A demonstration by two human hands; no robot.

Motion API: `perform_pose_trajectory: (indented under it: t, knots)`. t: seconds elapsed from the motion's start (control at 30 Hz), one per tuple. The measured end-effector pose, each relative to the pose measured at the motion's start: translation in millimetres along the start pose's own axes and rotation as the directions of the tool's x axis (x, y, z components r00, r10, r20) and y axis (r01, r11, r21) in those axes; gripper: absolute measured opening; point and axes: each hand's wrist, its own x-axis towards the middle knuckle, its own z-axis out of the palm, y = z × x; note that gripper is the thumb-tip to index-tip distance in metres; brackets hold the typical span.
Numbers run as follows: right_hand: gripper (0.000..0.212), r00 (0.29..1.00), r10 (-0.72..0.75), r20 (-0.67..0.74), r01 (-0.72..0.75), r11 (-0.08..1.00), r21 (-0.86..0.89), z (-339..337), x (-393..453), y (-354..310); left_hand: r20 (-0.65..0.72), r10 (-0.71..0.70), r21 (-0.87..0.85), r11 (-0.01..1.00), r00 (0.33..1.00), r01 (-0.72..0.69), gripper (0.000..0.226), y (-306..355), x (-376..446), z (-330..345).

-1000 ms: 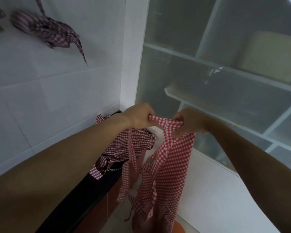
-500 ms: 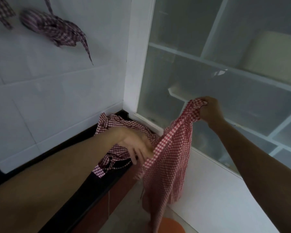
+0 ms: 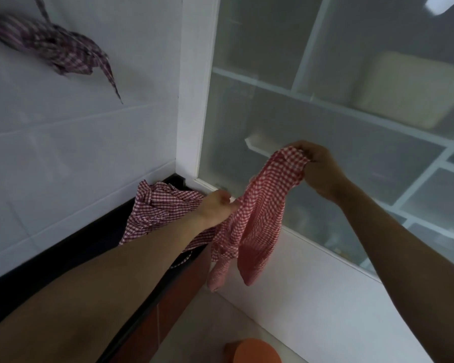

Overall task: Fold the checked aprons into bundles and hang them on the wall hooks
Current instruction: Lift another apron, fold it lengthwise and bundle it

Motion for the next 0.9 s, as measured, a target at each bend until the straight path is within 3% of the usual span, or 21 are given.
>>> perform_pose_trajectory:
  t: [0.07, 0.2, 0.27, 0.33, 0.43, 0.53, 0.6, 0.67, 0.73, 0.8, 0.9]
  knots:
    - [0.056, 0.998, -0.024, 0.058, 0.025, 1.0, -0.019, -3, -3, -2, 0.062, -0.041, -0.036, 0.998, 0.997, 0.044, 0.067, -3, 2, 9]
    - [0.042, 0.99, -0.045, 0.135, 0.046, 0.999, -0.002, -11, -10, -5, 0.189, -0.049, -0.044, 0.997, 0.981, 0.058, 0.023, -14, 3, 21]
    - [0.039, 0.985, 0.001, 0.172, 0.0, 1.0, -0.01, -16, -12, -1, 0.109, -0.083, -0.111, 0.989, 0.991, 0.095, 0.023, -14, 0, 16]
    - [0.046, 0.97, 0.074, 0.23, -0.065, 0.997, -0.044, -23, -16, 8, -0.063, -0.164, -0.157, 0.976, 0.984, 0.153, 0.027, -11, 3, 2]
    - [0.056, 0.917, 0.216, 0.334, -0.134, 0.958, -0.251, -30, -25, 22, -0.163, -0.336, -0.421, 0.874, 0.928, 0.242, 0.037, -3, 12, -32]
    - [0.053, 0.887, 0.308, 0.344, -0.083, 0.839, -0.538, -24, -32, 40, 0.0, -0.3, -0.545, 0.8, 0.954, 0.252, 0.033, 7, 15, -64]
    - [0.043, 0.905, 0.316, 0.284, -0.09, 0.797, -0.597, -18, -33, 49, 0.191, -0.194, -0.59, 0.761, 0.962, 0.27, 0.024, 12, 12, -82]
    - [0.027, 0.926, 0.321, 0.198, -0.172, 0.827, -0.535, -13, -32, 52, 0.336, -0.08, -0.623, 0.728, 0.939, 0.285, 0.025, 16, 8, -95]
    - [0.014, 0.919, 0.387, 0.08, -0.339, 0.876, -0.342, -10, -31, 53, 0.392, -0.017, -0.659, 0.693, 0.92, 0.293, 0.032, 17, 6, -99]
    - [0.008, 0.819, 0.573, -0.017, -0.572, 0.816, -0.082, -12, -30, 56, 0.369, -0.02, -0.69, 0.664, 0.929, 0.288, 0.031, 17, 5, -98]
    - [0.024, 0.598, 0.794, 0.113, -0.801, 0.597, 0.043, -15, -33, 60, 0.278, -0.014, -0.67, 0.714, 0.961, 0.204, 0.023, 19, 3, -98]
